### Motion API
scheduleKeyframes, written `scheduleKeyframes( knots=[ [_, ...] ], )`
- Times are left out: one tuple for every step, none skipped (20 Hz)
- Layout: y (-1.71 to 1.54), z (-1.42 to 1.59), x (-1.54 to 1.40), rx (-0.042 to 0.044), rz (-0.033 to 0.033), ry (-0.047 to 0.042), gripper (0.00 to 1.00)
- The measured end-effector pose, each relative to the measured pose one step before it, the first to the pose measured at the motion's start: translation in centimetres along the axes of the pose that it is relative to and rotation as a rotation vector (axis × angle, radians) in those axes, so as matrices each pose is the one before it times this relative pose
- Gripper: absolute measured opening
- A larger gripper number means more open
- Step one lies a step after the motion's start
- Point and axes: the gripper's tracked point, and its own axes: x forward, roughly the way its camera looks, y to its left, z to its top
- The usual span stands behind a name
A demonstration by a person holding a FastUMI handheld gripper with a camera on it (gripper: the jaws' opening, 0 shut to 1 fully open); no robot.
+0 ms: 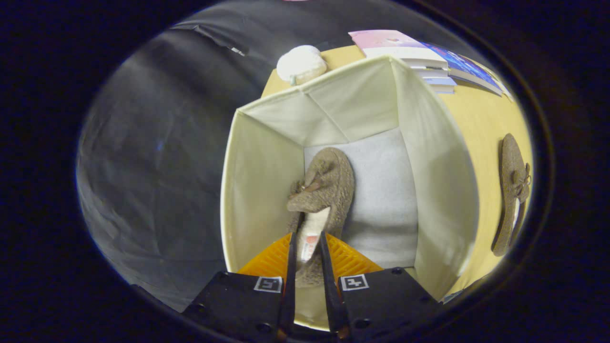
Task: Open the storage box then place both shoes into the box .Put the left shoe in first, then the right shoe, with the right side of both shoes facing outward in a uniform manner.
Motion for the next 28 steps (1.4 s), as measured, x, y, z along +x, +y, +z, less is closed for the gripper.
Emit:
scheduleKeyframes(
  knots=[
    [0.147,0.868,-0.735,0.01399,0.01859,-0.03043,0.31],
    [0.088,0.883,-0.581,0.01755,0.017,-0.02382,0.3],
    [-0.056,0.996,-0.656,0.01855,0.01567,-0.0265,0.3],
    [-0.183,1.371,-0.71,0.01255,0.00672,-0.03767,0.3],
    [-0.553,1.547,-0.939,0.00903,-0.00591,-0.0467,0.3],
    [-0.594,1.72,-0.691,0.01218,-0.00174,-0.05117,0.3],
    [-0.419,1.633,-0.652,0.02023,0.00153,-0.04693,0.3],
    [-0.61,1.736,-0.729,0.02546,0.00318,-0.03941,0.3],
    [-0.705,1.781,-1.156,0.02354,-0.00016,-0.03962,0.3],
    [-0.943,1.928,-0.887,0.0218,-0.00545,-0.04184,0.3],
    [-1.044,1.785,-0.968,0.01943,-0.01299,-0.0395,0.3],
    [-1.293,1.791,-0.86,0.01785,-0.02082,-0.04214,0.3],
    [-1.59,1.432,-0.521,0.01641,-0.02586,-0.03962,0.3],
    [-1.521,1.349,-0.374,0.01446,-0.02757,-0.03024,0.3],
    [-1.742,0.975,-0.393,0.00793,-0.03,-0.02193,0.3],
    [-1.903,0.799,-0.055,0.00206,-0.03324,-0.01667,0.3],
    [-2.072,0.519,-0.465,-0.00211,-0.03355,-0.01277,0.3],
    [-2.089,0.398,-0.152,-0.00371,-0.03538,-0.00985,0.3],
    [-2.248,0.239,-0.25,-0.00434,-0.03373,-0.00973,0.3],
    [-2.073,-0.244,-0.379,-0.00343,-0.0334,-0.00312,0.3],
    [-2.086,-0.364,-0.038,-0.0022,-0.0272,0.00179,0.3],
    [-1.815,-0.412,-0.092,-0.0023,-0.02078,0.00658,0.31],
    [-1.904,-0.52,0.079,-0.00685,-0.02256,0.00084,0.3],
    [-1.652,-0.307,0.072,-0.00734,-0.0218,-0.00189,0.3],
    [-1.38,-0.486,-0.049,-0.00421,-0.01314,0.0018,0.3],
    [-1.155,-0.627,0.012,-0.00379,-0.01377,0.00697,0.3],
    [-1.07,-0.791,0.203,-0.00238,-0.01013,0.00789,0.3],
    [-0.83,-0.78,0.201,-0.00151,-0.00634,0.01221,0.3]
  ],
)
